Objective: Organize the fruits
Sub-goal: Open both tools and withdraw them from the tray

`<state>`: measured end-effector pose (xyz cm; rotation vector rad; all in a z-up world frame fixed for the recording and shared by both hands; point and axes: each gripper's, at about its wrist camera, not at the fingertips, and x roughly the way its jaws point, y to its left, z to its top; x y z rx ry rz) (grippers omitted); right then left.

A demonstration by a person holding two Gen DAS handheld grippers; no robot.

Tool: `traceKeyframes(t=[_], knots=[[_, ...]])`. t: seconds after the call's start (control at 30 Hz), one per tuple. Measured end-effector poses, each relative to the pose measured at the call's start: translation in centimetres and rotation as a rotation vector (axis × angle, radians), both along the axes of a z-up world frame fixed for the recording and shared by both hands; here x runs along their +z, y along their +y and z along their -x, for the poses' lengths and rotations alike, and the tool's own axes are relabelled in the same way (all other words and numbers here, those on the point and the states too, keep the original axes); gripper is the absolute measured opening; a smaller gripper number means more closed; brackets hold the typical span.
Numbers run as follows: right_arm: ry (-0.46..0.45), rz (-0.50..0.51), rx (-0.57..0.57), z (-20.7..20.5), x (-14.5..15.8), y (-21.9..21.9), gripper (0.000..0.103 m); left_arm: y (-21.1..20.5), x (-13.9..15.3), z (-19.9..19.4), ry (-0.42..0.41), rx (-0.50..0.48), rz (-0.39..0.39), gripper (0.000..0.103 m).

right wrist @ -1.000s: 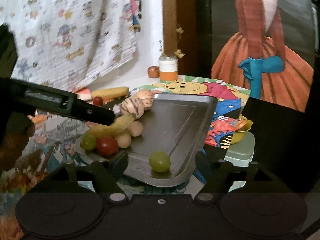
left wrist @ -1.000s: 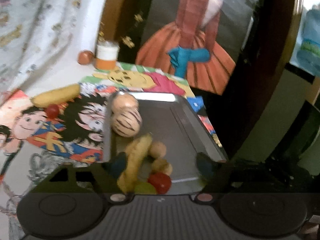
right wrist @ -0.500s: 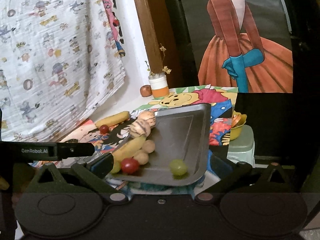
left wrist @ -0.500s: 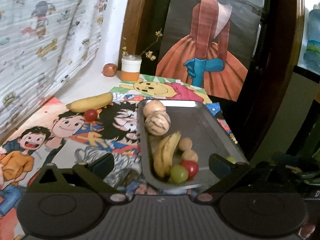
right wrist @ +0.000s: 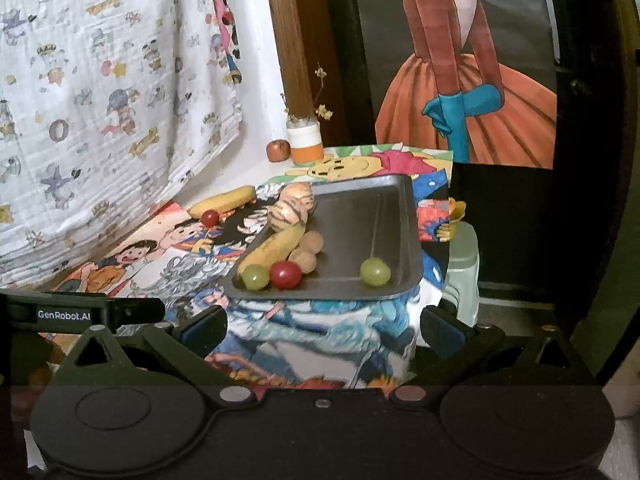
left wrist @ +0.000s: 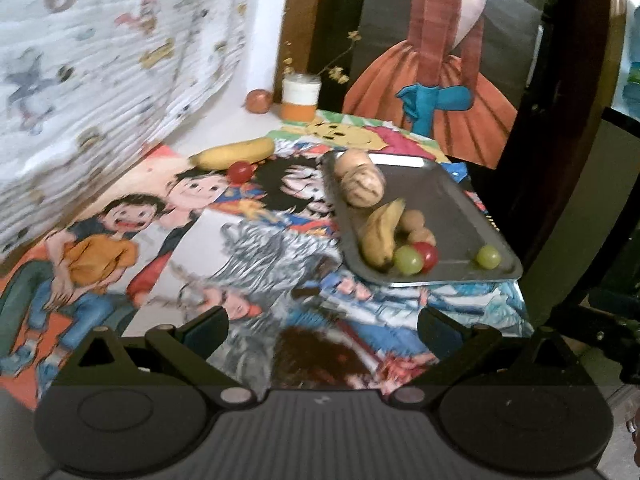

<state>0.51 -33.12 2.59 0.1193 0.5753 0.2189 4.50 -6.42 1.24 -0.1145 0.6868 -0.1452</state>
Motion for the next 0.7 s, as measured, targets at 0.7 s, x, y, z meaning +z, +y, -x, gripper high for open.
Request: traceKeyframes(t=[0.7], knots=[[0.129, -0.014, 0.099, 3.6, 1.6, 6.2, 0.103, 6.3, 0.8, 6.4, 0.051, 0.113, -0.055, 0.103]])
